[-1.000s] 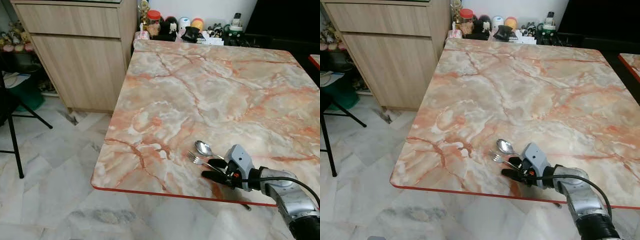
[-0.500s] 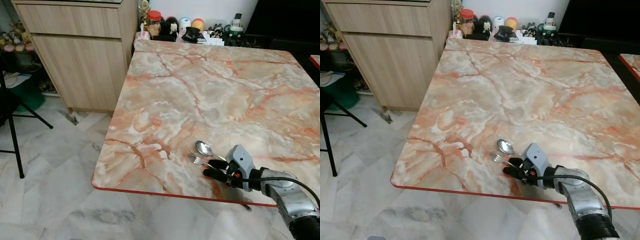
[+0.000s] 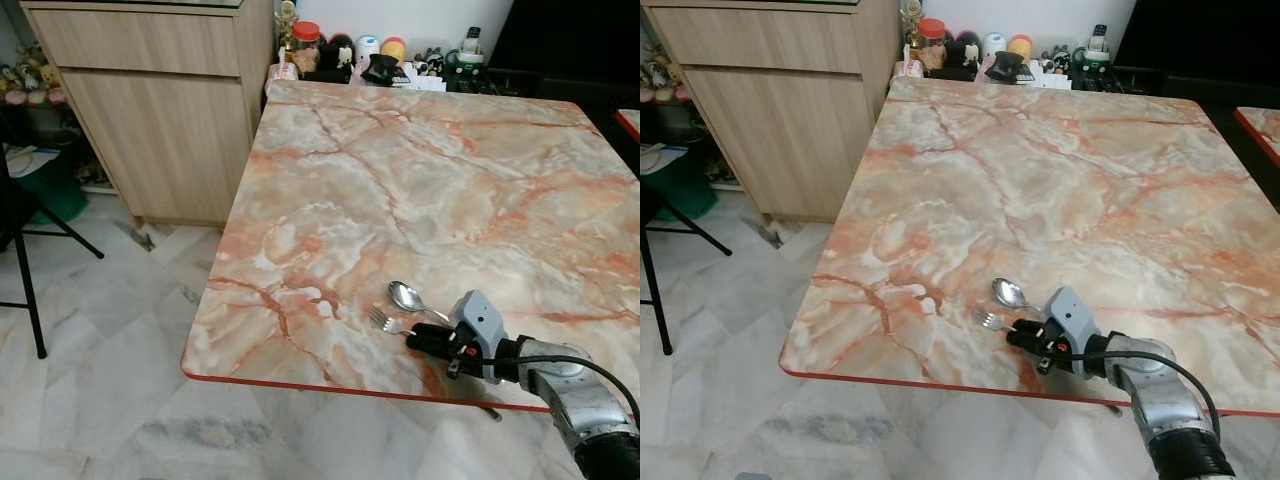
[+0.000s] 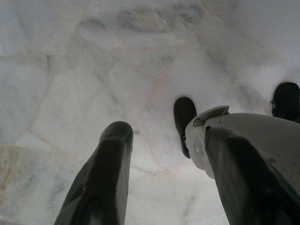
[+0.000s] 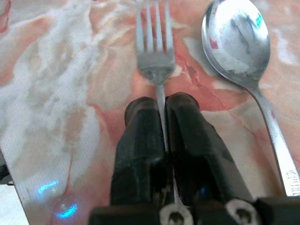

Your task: Setting the table

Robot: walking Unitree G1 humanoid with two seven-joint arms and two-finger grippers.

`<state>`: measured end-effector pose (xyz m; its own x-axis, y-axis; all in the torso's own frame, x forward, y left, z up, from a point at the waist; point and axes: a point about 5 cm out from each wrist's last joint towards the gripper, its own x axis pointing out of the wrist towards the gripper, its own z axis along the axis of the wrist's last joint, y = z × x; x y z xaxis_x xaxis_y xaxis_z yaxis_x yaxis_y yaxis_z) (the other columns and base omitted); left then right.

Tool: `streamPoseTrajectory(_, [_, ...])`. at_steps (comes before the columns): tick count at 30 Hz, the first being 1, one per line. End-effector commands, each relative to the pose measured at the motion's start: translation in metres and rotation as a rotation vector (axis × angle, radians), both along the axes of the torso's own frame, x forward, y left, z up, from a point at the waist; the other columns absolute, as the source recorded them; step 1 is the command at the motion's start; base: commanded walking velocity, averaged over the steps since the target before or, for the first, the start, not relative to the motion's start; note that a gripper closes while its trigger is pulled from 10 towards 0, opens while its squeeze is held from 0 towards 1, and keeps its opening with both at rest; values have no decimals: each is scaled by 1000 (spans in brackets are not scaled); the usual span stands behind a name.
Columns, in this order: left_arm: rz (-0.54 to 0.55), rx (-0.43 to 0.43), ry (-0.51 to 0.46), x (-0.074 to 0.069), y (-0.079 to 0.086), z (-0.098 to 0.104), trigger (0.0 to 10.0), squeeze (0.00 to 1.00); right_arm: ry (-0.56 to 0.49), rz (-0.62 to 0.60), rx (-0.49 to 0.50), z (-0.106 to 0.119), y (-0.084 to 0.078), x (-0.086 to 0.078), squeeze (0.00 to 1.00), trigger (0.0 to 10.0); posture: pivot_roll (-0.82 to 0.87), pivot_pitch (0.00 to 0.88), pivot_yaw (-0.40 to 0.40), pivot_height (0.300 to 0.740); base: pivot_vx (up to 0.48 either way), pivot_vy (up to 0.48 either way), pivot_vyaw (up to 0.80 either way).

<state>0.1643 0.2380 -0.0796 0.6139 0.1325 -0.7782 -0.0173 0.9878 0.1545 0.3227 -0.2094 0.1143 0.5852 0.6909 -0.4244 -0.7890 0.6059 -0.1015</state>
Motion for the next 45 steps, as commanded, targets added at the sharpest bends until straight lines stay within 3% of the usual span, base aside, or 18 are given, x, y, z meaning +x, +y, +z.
streamPoseTrajectory(1, [-10, 1, 59, -13, 0, -6, 10000, 0, 88, -20, -44, -20, -4, -9, 0, 235, 34, 203, -25, 740, 0, 0, 0])
streamPoseTrajectory(10, [-10, 3, 62, -14, 1, -6, 10000, 0, 88, -18, -40, -23, 0, -9, 0, 0, 36, 204, -26, 740, 0, 0, 0])
streamPoseTrajectory(16, [-15, 6, 65, -14, 0, -7, 10000, 0, 36, -55, -4, -19, 12, -4, 0, 0, 36, 203, -25, 740, 0, 0, 0])
streamPoseTrajectory(28, [-22, 9, 66, -12, 0, -6, 10000, 0, -158, -113, 215, 18, 53, 9, 0, 0, 39, 184, -22, 740, 0, 0, 0])
streamPoseTrajectory(38, [-24, 7, 68, -12, -1, -6, 10000, 0, -258, -111, 259, 43, 61, 13, 0, 0, 36, 186, -25, 740, 0, 0, 0])
streamPoseTrajectory(41, [-22, 6, 70, -13, -2, -7, 10000, 0, -357, -202, 272, 55, 57, 17, 0, 0, 36, 192, -27, 740, 0, 0, 0])
streamPoseTrajectory(42, [-22, 6, 72, -14, -2, -7, 10000, 0, -407, -306, 291, 62, 54, 20, 0, 4392, 36, 192, -27, 740, 0, 0, 0])
streamPoseTrajectory(43, [-22, 6, 72, -14, -2, -7, 10000, 0, -407, -306, 291, 62, 54, 20, 0, 4392, 36, 192, -27, 740, 0, 0, 0])
streamPoseTrajectory(44, [-22, 6, 73, -14, -2, -7, 10000, 0, -444, -367, 299, 66, 53, 22, 0, 10000, 36, 192, -27, 740, 0, 0, 0])
streamPoseTrajectory(45, [-22, 5, 74, -15, -2, -8, 10000, 0, -486, -463, 343, 72, 51, 22, 0, 10000, 32, 199, -29, 740, 0, 0, 0])
